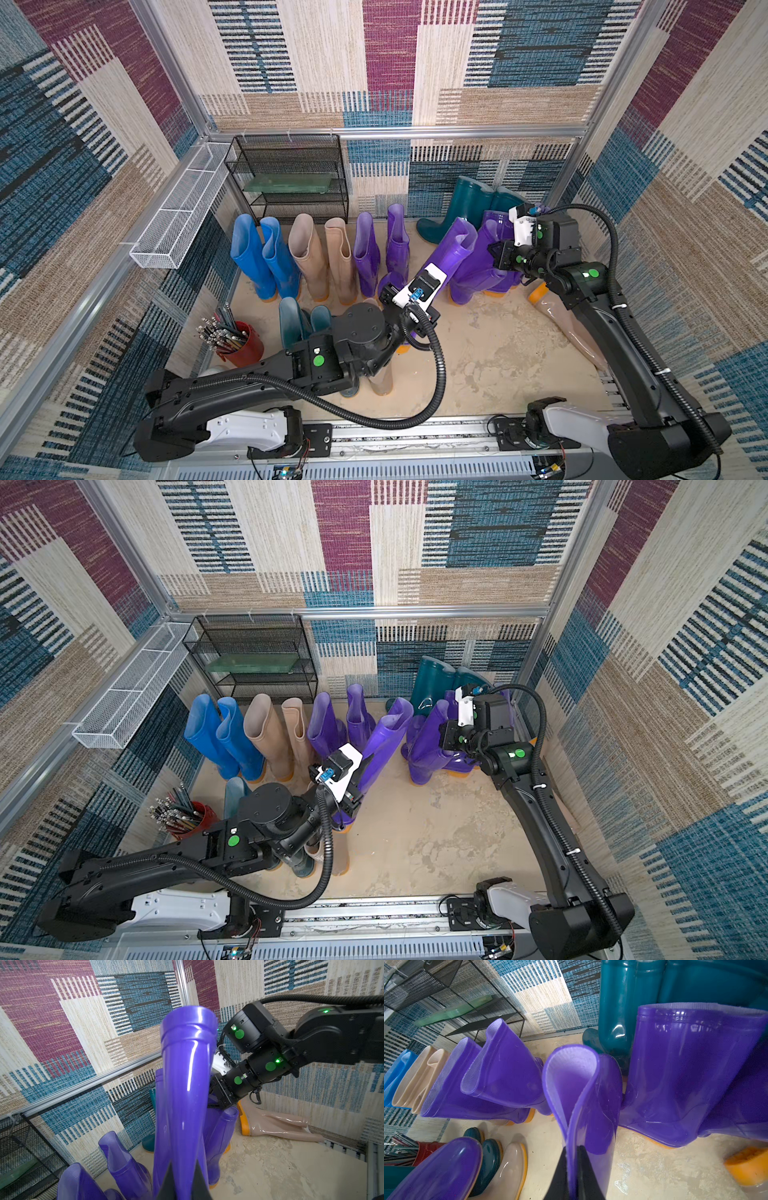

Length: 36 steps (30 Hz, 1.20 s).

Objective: Match and arrange rain boots in pairs
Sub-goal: Pick up the rain boot at the center of the board, then pair a pair of rain boots at the center of the board, then pick up the rain boot at the center of the board.

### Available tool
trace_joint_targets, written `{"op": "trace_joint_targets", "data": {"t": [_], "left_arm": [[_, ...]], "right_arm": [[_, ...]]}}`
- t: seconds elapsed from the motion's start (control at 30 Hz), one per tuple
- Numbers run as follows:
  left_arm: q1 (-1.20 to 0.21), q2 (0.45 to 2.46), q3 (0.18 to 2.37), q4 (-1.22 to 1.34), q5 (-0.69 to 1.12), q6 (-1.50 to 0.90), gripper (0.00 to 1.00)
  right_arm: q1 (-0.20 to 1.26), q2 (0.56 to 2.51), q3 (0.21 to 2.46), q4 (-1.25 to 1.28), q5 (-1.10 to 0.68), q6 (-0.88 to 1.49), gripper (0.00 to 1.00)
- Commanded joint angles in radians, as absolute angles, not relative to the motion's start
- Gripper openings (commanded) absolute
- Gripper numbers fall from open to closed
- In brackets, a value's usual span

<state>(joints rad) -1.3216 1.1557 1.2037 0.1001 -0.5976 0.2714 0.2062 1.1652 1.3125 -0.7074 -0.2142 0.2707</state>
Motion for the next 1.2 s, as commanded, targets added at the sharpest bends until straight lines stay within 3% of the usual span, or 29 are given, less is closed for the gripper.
{"op": "trace_joint_targets", "data": {"t": [0.0,0.3,0.87,1.17], "left_arm": [[-1.294,1.178,1.206,0.184,-0.533,0.231,0.00],[-1.193,1.240,1.209,0.197,-0.476,0.138,0.00],[-1.131,1.350,0.993,0.461,-0.387,0.007,0.00],[-1.134,1.422,0.731,0.848,-0.289,-0.111,0.00]], "right_arm": [[0.218,1.104,1.284,-0.637,-0.281,0.277,0.00],[0.310,0.995,1.229,-0.707,-0.254,0.317,0.00],[0.477,0.897,1.036,-0.660,-0.250,0.455,0.00],[0.483,0.866,1.027,-0.728,-0.245,0.471,0.00]]}}
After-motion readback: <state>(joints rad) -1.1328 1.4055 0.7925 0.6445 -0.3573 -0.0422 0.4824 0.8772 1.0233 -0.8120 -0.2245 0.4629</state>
